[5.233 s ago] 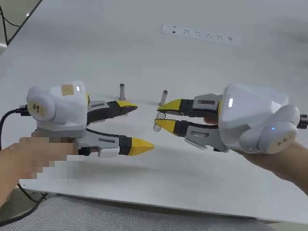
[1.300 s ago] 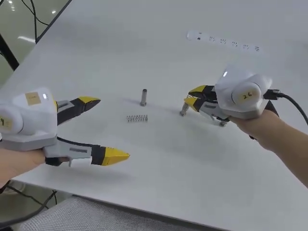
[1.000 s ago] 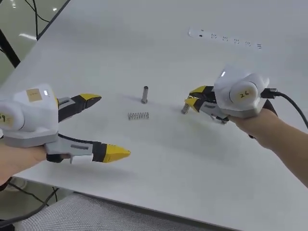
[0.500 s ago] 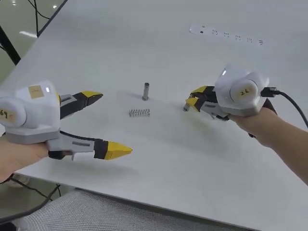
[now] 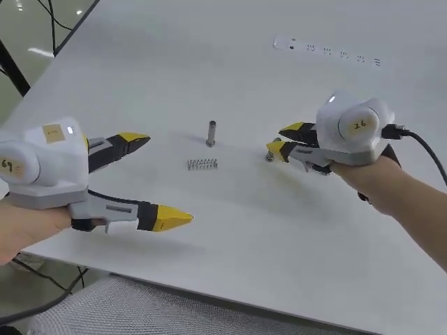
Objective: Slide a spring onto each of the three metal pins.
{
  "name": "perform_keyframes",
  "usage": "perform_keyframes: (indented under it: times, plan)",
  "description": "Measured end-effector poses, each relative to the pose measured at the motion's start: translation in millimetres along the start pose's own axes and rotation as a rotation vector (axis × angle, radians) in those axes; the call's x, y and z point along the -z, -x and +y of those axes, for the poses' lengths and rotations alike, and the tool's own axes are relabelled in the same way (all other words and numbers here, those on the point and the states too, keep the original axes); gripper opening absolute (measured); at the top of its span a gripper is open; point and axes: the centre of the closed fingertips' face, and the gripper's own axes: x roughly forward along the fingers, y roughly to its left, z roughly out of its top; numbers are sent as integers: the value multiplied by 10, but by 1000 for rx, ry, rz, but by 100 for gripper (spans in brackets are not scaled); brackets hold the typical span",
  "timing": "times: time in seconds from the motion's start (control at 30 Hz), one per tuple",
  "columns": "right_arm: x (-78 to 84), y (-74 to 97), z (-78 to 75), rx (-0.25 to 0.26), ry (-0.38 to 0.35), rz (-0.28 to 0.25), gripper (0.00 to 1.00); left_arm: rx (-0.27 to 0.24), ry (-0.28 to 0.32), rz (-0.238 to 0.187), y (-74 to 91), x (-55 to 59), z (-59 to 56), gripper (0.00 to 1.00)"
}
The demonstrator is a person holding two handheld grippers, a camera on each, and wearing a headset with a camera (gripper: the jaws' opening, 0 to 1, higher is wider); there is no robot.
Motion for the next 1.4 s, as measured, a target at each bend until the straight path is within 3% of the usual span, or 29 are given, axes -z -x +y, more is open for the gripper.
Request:
perform_keyframes:
  times: [0.53,0.73,0.87,1.4]
  plan:
    - [-97,180,51,10,-96,-61,30,8,-12,0,-25,-38,-43,96]
    - [-107,240,115,24,-69,-71,30,13,-11,3,-28,-24,-59,96]
    - [-115,292,191,16,-89,-90,30,13,-10,-4,-27,-33,-57,97]
    - [62,464,376,-11,-130,-97,30,13,-5,-25,-32,-87,-21,97]
